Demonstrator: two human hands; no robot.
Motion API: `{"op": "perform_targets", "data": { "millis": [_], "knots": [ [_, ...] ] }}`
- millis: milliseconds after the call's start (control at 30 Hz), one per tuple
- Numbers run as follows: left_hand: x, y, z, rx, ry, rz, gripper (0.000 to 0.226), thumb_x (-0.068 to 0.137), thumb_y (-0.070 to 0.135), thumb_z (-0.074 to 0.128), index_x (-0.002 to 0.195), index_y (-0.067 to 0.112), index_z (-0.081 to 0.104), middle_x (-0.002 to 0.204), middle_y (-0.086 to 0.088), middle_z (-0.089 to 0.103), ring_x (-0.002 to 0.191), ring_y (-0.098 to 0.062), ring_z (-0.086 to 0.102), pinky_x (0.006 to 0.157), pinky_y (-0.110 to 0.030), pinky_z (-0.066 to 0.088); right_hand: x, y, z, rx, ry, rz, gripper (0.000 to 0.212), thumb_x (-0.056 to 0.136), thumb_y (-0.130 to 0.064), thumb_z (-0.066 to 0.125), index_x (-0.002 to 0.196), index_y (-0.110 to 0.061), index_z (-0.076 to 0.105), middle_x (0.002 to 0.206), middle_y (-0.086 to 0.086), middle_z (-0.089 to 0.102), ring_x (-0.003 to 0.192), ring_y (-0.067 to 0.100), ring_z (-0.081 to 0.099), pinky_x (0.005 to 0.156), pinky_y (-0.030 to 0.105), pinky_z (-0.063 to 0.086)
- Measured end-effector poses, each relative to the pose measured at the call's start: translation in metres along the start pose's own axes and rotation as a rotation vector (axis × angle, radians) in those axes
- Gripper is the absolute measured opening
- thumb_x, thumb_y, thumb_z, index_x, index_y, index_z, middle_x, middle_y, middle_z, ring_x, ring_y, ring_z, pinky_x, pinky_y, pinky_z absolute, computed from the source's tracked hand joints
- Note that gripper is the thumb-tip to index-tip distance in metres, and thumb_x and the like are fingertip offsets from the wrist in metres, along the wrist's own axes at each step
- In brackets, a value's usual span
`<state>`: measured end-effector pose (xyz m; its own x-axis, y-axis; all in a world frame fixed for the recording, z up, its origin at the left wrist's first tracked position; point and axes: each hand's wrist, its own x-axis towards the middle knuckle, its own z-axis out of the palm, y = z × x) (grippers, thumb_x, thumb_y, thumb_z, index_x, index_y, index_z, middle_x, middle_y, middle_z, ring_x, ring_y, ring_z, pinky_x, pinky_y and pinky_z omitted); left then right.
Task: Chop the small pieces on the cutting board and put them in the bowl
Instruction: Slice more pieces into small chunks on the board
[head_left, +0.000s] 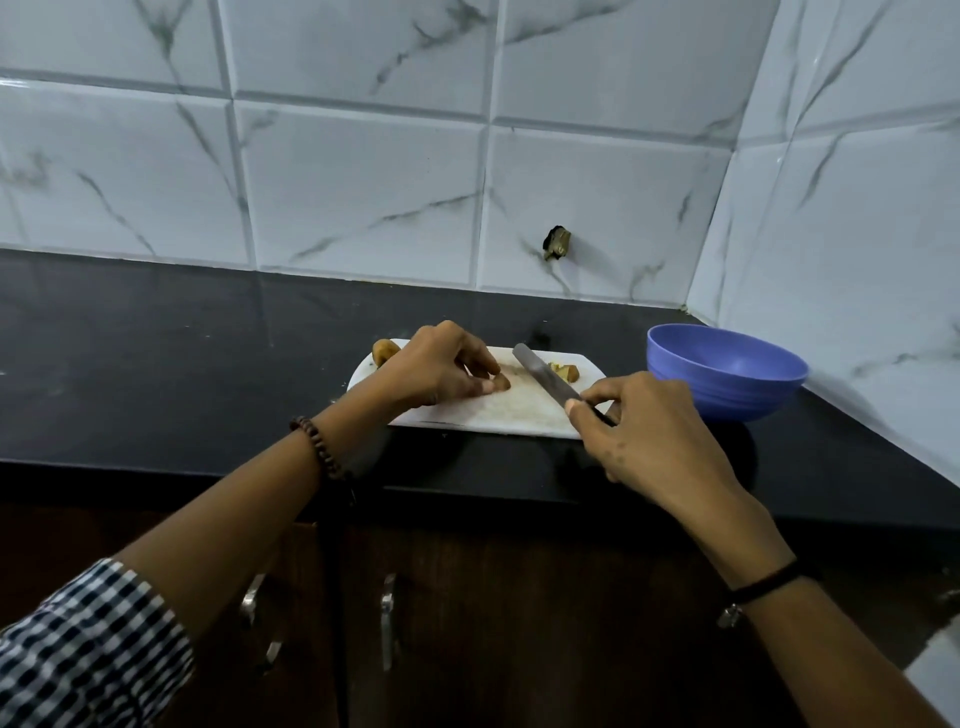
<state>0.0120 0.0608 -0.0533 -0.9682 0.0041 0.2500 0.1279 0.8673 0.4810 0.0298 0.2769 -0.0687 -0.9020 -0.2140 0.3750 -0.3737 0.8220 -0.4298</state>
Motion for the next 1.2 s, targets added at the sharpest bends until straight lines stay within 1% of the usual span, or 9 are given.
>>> {"op": "perform_targets", "data": {
  "millis": [267, 400, 467, 600, 700, 800, 900, 1000, 1200],
  "knots": [
    [0.003, -0.004, 0.004, -0.058, 0.02, -0.055, 0.025, 0.084, 0.045, 0.073, 0.104, 0.03, 0.076, 0.1, 0.009, 0.071, 0.086, -0.001, 0.054, 0.057, -0.011, 0.026, 0.001, -0.007, 0.003, 0.004, -0.039, 0.005, 0.033, 0.093, -0.047, 0.058, 0.119, -0.03, 0.067, 0.083, 0.006, 0.068, 0.063, 0.012, 0.066, 0.07, 0.036, 0.06],
    [0.007, -0.003, 0.006, -0.178, 0.019, -0.09, 0.018, 0.082, 0.036, 0.078, 0.095, 0.023, 0.079, 0.092, 0.005, 0.073, 0.077, 0.002, 0.054, 0.056, 0.005, 0.03, 0.001, -0.011, 0.004, 0.016, -0.055, 0.015, 0.029, 0.094, -0.045, 0.058, 0.114, -0.027, 0.069, 0.087, 0.008, 0.068, 0.063, 0.013, 0.067, 0.07, 0.035, 0.06],
    [0.012, -0.004, 0.004, -0.235, -0.013, -0.124, 0.015, 0.079, 0.031, 0.081, 0.09, 0.021, 0.08, 0.09, 0.004, 0.074, 0.089, -0.002, 0.059, 0.059, -0.004, 0.034, 0.001, -0.014, 0.005, 0.034, -0.08, 0.02, 0.027, 0.095, -0.042, 0.058, 0.114, -0.026, 0.069, 0.088, 0.006, 0.068, 0.064, 0.013, 0.068, 0.07, 0.035, 0.06],
    [0.022, -0.008, 0.004, -0.282, -0.046, -0.18, 0.007, 0.071, 0.024, 0.086, 0.075, 0.023, 0.081, 0.081, 0.003, 0.075, 0.1, -0.013, 0.064, 0.087, -0.027, 0.052, 0.0, -0.02, 0.006, 0.045, -0.093, 0.006, 0.025, 0.096, -0.039, 0.057, 0.11, -0.022, 0.07, 0.092, 0.007, 0.073, 0.056, 0.011, 0.068, 0.064, 0.03, 0.061],
    [0.021, -0.004, 0.004, -0.273, -0.04, -0.215, 0.007, 0.075, 0.02, 0.084, 0.081, 0.019, 0.08, 0.078, 0.003, 0.07, 0.091, -0.011, 0.061, 0.066, -0.018, 0.042, 0.001, -0.024, 0.008, 0.037, -0.068, -0.003, 0.027, 0.095, -0.039, 0.056, 0.105, -0.02, 0.071, 0.11, 0.009, 0.072, 0.066, 0.018, 0.069, 0.068, 0.037, 0.061],
    [0.018, 0.003, 0.004, -0.237, -0.024, -0.209, 0.014, 0.079, 0.021, 0.08, 0.092, 0.014, 0.079, 0.086, 0.0, 0.071, 0.077, -0.006, 0.054, 0.053, -0.017, 0.027, 0.004, -0.027, 0.012, 0.026, -0.073, 0.013, 0.028, 0.095, -0.04, 0.056, 0.104, -0.018, 0.071, 0.084, 0.005, 0.07, 0.07, 0.02, 0.069, 0.068, 0.039, 0.061],
    [0.017, 0.003, 0.006, -0.175, -0.002, -0.211, 0.016, 0.081, 0.024, 0.077, 0.094, 0.016, 0.079, 0.093, -0.002, 0.073, 0.067, -0.002, 0.049, 0.051, -0.018, 0.023, 0.008, -0.032, 0.014, 0.006, -0.074, 0.018, 0.027, 0.094, -0.039, 0.054, 0.1, -0.017, 0.07, 0.078, 0.004, 0.066, 0.074, 0.022, 0.067, 0.068, 0.036, 0.059],
    [0.018, 0.003, 0.009, -0.151, 0.03, -0.207, 0.012, 0.078, 0.023, 0.077, 0.088, 0.015, 0.079, 0.087, -0.003, 0.074, 0.08, -0.008, 0.06, 0.058, -0.02, 0.034, 0.011, -0.038, 0.017, -0.083, -0.066, 0.007, 0.028, 0.095, -0.033, 0.051, 0.096, -0.011, 0.069, 0.081, 0.003, 0.054, 0.078, 0.024, 0.054, 0.065, 0.032, 0.045],
    [0.02, 0.005, 0.012, -0.075, 0.07, -0.248, 0.012, 0.079, 0.027, 0.074, 0.087, 0.019, 0.078, 0.086, 0.0, 0.071, 0.092, -0.015, 0.061, 0.056, -0.024, 0.024, 0.001, -0.053, 0.014, -0.234, -0.112, -0.051, 0.016, 0.101, -0.025, 0.048, 0.109, -0.014, 0.055, 0.117, 0.012, 0.055, 0.096, 0.028, 0.059, 0.067, 0.032, 0.034]
  ]
}}
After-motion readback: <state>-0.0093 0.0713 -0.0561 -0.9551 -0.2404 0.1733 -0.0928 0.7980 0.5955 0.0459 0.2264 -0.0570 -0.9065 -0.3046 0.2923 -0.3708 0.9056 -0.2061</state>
